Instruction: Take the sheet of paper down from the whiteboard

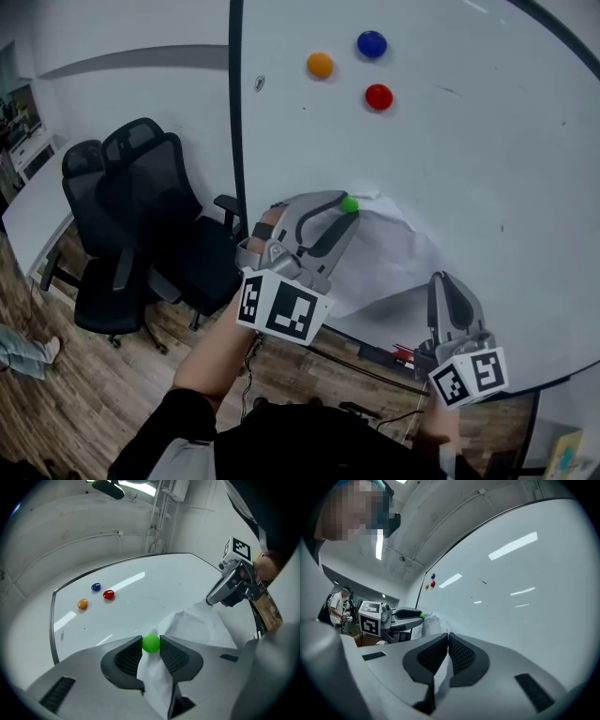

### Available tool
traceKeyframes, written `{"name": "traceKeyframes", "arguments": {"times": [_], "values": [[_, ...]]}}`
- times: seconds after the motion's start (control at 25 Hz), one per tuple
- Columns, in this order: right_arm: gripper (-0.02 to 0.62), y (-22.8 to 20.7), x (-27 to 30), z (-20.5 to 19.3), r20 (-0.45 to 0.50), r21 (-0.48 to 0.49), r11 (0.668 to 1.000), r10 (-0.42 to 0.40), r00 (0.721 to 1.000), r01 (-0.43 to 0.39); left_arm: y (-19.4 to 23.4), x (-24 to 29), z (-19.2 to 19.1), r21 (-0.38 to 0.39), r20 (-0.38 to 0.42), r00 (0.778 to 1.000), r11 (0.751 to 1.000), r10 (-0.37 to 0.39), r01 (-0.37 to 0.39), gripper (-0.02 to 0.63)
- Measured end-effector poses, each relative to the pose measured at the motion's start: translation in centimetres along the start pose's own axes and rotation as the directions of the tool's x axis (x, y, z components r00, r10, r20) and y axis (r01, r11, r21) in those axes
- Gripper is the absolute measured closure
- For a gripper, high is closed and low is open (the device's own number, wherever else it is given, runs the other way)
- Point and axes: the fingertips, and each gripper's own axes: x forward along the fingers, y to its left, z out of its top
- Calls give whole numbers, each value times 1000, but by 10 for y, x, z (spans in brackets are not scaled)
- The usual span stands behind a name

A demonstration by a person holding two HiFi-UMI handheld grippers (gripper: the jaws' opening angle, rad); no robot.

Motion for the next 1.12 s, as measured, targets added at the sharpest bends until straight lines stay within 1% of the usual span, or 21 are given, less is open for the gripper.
{"name": "traceKeyframes", "arguments": {"times": [0.16, 0.64, 0.96, 1.12], "values": [[575, 3, 1, -6, -20, 1, 1000, 9, 1000, -9, 4, -8, 7, -11, 15, 1000, 1000, 9, -9, 476], [575, 13, 2, -14, -34, 22, 999, 40, 999, -39, 10, -5, -4, 4, -24, 1000, 1000, 16, -16, 477], [575, 18, 3, -17, -38, 22, 998, 63, 997, -62, 8, 6, -7, -5, -29, 1000, 1000, 12, -12, 477], [575, 19, 2, -17, -40, 19, 998, 64, 997, -63, 8, 10, -13, -10, -45, 999, 1000, 5, -6, 477]]}}
